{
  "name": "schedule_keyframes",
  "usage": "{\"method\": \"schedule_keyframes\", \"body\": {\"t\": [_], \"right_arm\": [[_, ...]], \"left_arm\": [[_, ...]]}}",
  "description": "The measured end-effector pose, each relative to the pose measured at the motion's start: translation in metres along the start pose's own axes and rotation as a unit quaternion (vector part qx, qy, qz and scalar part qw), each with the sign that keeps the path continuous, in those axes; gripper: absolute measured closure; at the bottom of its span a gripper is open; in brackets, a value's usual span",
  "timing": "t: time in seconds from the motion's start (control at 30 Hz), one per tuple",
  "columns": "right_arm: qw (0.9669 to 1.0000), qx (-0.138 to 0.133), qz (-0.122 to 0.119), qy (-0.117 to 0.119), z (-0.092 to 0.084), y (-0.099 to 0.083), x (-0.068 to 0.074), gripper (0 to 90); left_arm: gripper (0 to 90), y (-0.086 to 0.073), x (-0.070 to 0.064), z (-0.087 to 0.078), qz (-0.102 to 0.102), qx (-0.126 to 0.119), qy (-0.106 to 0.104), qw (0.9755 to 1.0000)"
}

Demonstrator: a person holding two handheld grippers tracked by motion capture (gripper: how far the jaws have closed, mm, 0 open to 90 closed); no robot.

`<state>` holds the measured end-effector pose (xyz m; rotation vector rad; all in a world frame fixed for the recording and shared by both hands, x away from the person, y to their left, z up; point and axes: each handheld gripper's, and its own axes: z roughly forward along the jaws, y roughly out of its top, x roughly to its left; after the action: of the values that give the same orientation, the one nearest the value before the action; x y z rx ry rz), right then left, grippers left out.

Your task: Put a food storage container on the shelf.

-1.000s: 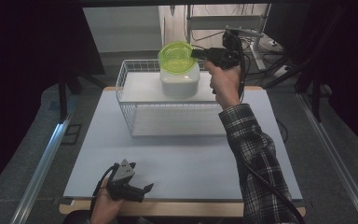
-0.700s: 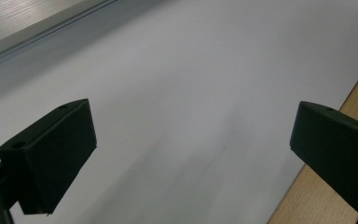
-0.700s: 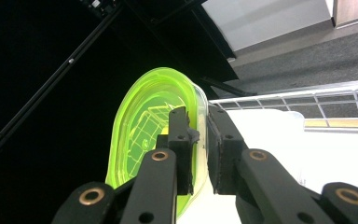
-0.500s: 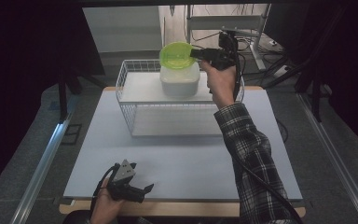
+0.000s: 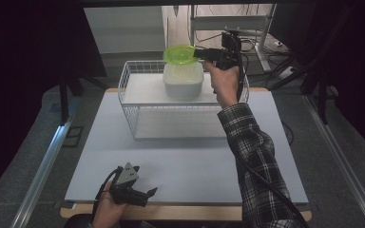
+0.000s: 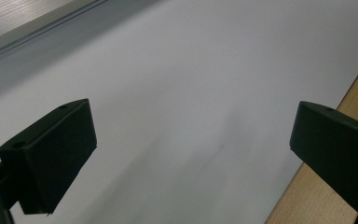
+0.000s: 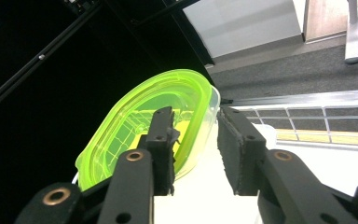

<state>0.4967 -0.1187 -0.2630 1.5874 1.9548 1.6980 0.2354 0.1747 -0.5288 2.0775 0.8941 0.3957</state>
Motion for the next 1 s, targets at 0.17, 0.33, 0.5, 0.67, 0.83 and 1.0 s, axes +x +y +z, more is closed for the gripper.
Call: {"method": "schedule_keyframes", "body": {"t": [0.17, 0.33, 0.5, 0.67, 0.83, 1.0], "right_arm": [[1.0, -0.003, -0.006, 0.0, 0.0, 0.0, 0.0, 48.3], [0.9997, -0.001, -0.023, 0.008, -0.003, 0.001, -0.001, 33.6], [0.999, 0.004, -0.035, 0.027, -0.01, -0.003, -0.006, 23.5], [0.9976, 0.007, -0.054, 0.044, -0.022, -0.011, -0.012, 20.1], [0.9952, 0.012, -0.085, 0.048, -0.034, -0.023, -0.014, 17.3], [0.9912, 0.021, -0.122, 0.046, -0.044, -0.038, -0.012, 13.6]], "left_arm": [[0.0, 0.0, 0.0, 0.0, 0.0, 0.0, 0.0, 1.0], [0.0, 0.0, 0.0, 0.0, 0.0, 0.0, 0.0, 1.0], [0.0, 0.0, 0.0, 0.0, 0.0, 0.0, 0.0, 1.0], [0.0, 0.0, 0.0, 0.0, -0.003, -0.002, -0.002, 1.0], [0.3, 0.001, 0.0, 0.0, -0.007, -0.006, -0.007, 0.9999], [0.9, 0.001, -0.001, -0.001, -0.014, -0.013, -0.014, 0.9997]]}}
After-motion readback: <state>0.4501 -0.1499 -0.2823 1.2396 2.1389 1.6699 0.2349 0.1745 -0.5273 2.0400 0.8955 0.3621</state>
